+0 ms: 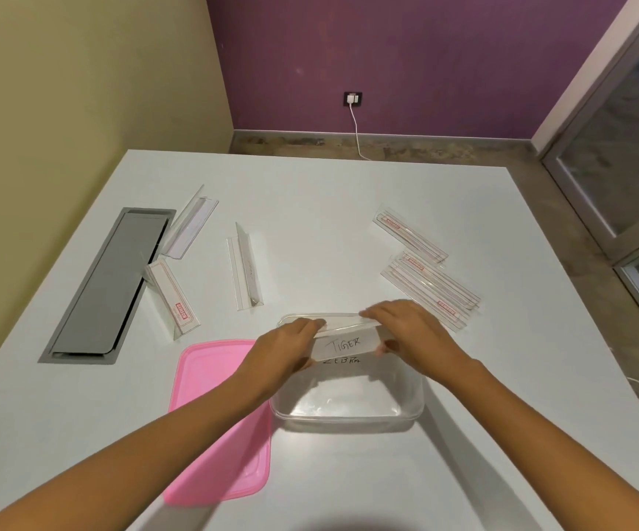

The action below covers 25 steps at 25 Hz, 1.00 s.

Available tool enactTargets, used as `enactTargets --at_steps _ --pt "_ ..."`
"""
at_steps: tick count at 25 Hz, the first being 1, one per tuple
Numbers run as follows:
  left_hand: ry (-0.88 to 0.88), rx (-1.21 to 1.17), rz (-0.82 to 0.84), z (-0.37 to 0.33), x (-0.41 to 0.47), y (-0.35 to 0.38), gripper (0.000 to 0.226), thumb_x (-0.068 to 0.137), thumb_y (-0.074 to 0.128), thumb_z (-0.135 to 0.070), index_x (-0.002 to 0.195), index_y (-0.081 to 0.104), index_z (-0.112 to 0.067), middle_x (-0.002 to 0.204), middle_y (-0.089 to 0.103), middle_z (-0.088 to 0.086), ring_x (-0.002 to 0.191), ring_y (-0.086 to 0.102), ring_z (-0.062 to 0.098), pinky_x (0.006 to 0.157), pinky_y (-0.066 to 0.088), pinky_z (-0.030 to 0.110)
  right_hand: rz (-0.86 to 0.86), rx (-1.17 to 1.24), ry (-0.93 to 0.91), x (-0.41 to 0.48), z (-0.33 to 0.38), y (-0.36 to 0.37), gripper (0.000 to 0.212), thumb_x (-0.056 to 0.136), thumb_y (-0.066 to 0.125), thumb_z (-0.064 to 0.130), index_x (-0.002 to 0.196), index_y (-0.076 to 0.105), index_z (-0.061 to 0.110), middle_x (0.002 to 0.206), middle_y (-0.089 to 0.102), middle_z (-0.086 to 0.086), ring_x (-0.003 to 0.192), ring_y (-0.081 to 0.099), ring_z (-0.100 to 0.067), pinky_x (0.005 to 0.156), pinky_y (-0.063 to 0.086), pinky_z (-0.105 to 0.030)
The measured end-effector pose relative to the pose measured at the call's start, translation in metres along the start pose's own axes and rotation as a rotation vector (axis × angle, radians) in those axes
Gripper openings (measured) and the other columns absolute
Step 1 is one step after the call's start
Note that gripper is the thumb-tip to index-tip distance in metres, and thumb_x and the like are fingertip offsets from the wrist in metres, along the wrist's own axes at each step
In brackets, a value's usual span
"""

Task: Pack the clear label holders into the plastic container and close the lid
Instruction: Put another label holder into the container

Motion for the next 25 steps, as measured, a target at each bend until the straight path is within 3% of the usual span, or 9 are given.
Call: enactTargets --at_steps 6,13,17,19,22,25 --pt "-0.031 0.118 0.154 0.004 0.013 0.032 0.058 0.088 0.060 -0.010 0.140 0.033 -0.016 0.135 0.051 0.006 0.112 0.056 0.028 0.083 0.050 0.040 0.196 0.014 0.220 -0.012 -0.022 0.059 0.055 0.078 0.068 0.009 0.130 0.053 0.018 0.125 0.066 -0.003 0.112 0.061 -0.027 0.085 0.053 -0.039" --pt "-0.117 0.217 0.292 0.012 0.023 0.057 0.047 0.083 0.064 -0.007 0.126 0.045 -0.007 0.119 0.057 0.012 0.102 0.060 0.031 0.077 0.048 0.040 0.300 -0.023 0.311 -0.010 -0.019 0.094 0.039 0.075 0.056 -0.003 0.112 0.059 0.008 0.091 0.074 -0.007 0.089 0.065 -0.029 0.071 0.050 -0.034" --pt "-0.126 0.269 0.297 0.010 0.024 0.063 0.040 0.084 0.060 -0.006 0.122 0.046 -0.007 0.117 0.058 0.011 0.098 0.062 0.031 0.069 0.045 0.036 0.321 -0.024 0.295 -0.011 -0.014 0.096 0.035 0.081 0.053 0.000 0.115 0.057 0.006 0.109 0.066 -0.011 0.097 0.061 -0.030 0.073 0.048 -0.036" --pt "-0.139 0.281 0.303 0.014 0.024 0.063 0.038 0.086 0.057 -0.005 0.122 0.046 -0.007 0.119 0.057 0.010 0.099 0.062 0.030 0.068 0.043 0.035 0.157 0.027 0.265 -0.012 -0.011 0.074 0.030 0.087 0.056 0.009 0.116 0.059 0.007 0.113 0.066 -0.009 0.103 0.059 -0.028 0.075 0.052 -0.038" --pt "-0.125 0.271 0.280 0.018 0.024 0.063 0.040 0.087 0.049 0.001 0.126 0.045 -0.007 0.126 0.054 0.011 0.101 0.060 0.030 0.072 0.048 0.037 -0.272 0.006 0.268 -0.016 -0.029 0.017 0.016 0.085 0.063 0.007 0.101 0.067 0.007 0.097 0.069 -0.008 0.092 0.063 -0.028 0.069 0.056 -0.037" --pt "-0.106 0.213 0.231 0.016 0.024 0.062 0.045 0.088 0.046 -0.001 0.133 0.041 -0.010 0.127 0.054 0.009 0.103 0.059 0.029 0.073 0.049 0.038 -0.336 0.003 0.477 -0.017 -0.083 0.001 0.021 0.086 0.061 0.002 0.107 0.064 0.004 0.102 0.066 -0.014 0.097 0.059 -0.031 0.072 0.054 -0.039"
Point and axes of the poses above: each hand's wrist, its own x-axis towards the middle knuckle, its own y-axis out of the palm, z = x × y, the point moved 9 cm from there along x, towards the middle knuckle
